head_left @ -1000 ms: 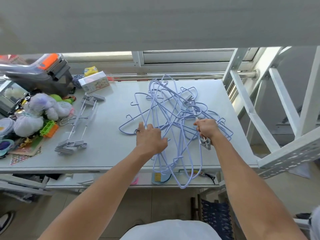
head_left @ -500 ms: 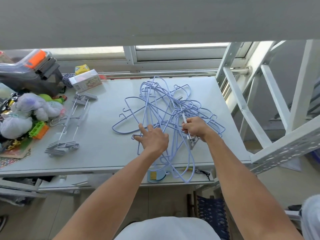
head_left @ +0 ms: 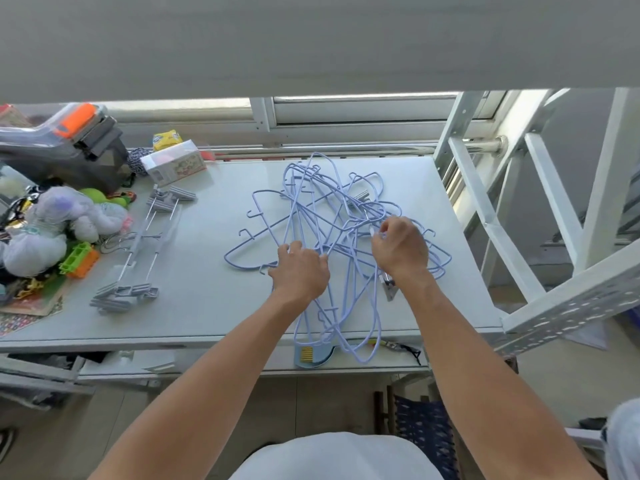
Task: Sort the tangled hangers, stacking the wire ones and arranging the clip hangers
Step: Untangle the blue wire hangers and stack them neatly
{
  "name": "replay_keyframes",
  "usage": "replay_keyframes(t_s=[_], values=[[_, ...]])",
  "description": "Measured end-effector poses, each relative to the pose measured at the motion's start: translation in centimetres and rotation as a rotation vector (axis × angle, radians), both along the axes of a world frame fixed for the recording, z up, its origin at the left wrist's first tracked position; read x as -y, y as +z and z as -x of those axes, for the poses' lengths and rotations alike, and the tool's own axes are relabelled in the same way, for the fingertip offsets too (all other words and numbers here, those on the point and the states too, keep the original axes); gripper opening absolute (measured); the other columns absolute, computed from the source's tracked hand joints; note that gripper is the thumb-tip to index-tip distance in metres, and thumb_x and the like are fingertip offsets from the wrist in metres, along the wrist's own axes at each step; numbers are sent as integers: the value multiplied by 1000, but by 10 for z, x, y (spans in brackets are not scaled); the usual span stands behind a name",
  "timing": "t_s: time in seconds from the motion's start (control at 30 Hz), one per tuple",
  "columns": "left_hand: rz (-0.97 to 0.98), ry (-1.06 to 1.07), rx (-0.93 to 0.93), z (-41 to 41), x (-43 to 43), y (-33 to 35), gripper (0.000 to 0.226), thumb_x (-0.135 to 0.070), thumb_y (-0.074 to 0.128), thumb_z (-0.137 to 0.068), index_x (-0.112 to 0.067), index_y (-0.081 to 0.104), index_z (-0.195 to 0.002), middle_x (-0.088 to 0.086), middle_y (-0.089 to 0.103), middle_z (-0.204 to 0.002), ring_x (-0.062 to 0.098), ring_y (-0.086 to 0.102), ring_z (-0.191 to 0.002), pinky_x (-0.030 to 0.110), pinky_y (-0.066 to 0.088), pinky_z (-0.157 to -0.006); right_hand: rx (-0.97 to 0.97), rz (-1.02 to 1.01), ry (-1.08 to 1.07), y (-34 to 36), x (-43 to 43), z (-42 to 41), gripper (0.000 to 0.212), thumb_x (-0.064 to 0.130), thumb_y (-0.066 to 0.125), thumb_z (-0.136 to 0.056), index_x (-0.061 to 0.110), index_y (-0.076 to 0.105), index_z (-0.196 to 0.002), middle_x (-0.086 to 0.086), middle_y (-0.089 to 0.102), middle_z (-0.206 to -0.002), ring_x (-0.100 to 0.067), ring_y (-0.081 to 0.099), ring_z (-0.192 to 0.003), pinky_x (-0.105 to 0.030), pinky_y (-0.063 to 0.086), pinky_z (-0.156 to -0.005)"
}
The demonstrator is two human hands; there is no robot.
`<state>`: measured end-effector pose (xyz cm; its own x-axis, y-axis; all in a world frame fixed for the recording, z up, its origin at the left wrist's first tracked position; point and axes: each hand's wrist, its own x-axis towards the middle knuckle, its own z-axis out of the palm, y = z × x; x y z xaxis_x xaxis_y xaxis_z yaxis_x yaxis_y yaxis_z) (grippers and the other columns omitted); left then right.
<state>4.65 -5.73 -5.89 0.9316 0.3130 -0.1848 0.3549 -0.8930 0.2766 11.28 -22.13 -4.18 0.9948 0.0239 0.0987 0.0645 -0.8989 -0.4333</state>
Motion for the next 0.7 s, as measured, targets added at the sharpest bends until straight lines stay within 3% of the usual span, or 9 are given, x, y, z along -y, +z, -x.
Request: replay_keyframes(t_s=[0.03,0.1,0.17,0.23,0.3,0.4,0.47,0.57,0.7], values=[[19,15,-21,-1,-3,2,41,-42,33,-99,-19,57,-123,7,31,-146,30,18,-138,57,39,-99,76,25,41,1,-6,5,22,29,56,-88,9,65,-89,-12,65,-95,-31,62,-90,-35,50,-73],[15,85,-15,-2,-8,8,41,-40,36,-98,-21,43,-134,8,18,-153,33,16,-139,53,40,-99,-2,145,149,3,-23,15,29,38,54,-88,11,65,-91,-10,67,-95,-30,64,-92,-33,49,-73],[20,169,9,-3,-15,13,46,-39,39,-97,-16,38,-137,12,28,-148,35,32,-131,49,42,-95,-172,311,210,1,-35,23,27,35,55,-90,12,62,-102,-9,67,-105,-29,65,-98,-34,50,-75],[43,231,55,-2,-24,16,46,-37,39,-97,-11,41,-134,16,40,-138,35,43,-123,46,43,-92,-231,331,176,1,-38,23,22,19,54,-90,10,61,-109,-11,66,-112,-31,65,-103,-37,52,-80],[45,289,104,0,-36,14,46,-39,39,-96,-10,45,-132,16,46,-135,35,45,-122,46,41,-94,-224,170,100,7,-36,19,19,15,52,-89,8,61,-104,-15,66,-108,-33,64,-102,-35,50,-79],[88,347,23,1,-57,4,45,-44,42,-95,-14,52,-127,12,54,-130,33,50,-121,45,40,-96,-243,-131,85,17,-29,5,22,16,51,-88,9,51,-67,-18,65,-83,-33,60,-80,-30,39,-66],[258,350,17,1,-69,-3,31,-40,48,-94,-12,62,-95,11,64,-103,32,60,-106,36,45,-84,-292,-304,71,23,-26,-3,35,15,55,-88,11,43,-55,-11,52,-59,-27,47,-62,-29,34,-58],[363,368,102,2,-76,-1,43,-31,53,-94,-13,44,-57,4,49,-60,29,56,-74,28,36,-63,-457,-517,0,32,-19,-10,17,11,57,-88,15,62,-72,-5,47,-60,-20,40,-52,-26,35,-52],[446,478,190,-4,-77,7,39,-27,55,-94,-6,53,-61,6,49,-56,24,50,-65,26,34,-62,-629,-582,-50,37,3,-13,20,10,51,-94,18,58,-77,2,48,-59,-12,42,-47,-20,35,-45]])
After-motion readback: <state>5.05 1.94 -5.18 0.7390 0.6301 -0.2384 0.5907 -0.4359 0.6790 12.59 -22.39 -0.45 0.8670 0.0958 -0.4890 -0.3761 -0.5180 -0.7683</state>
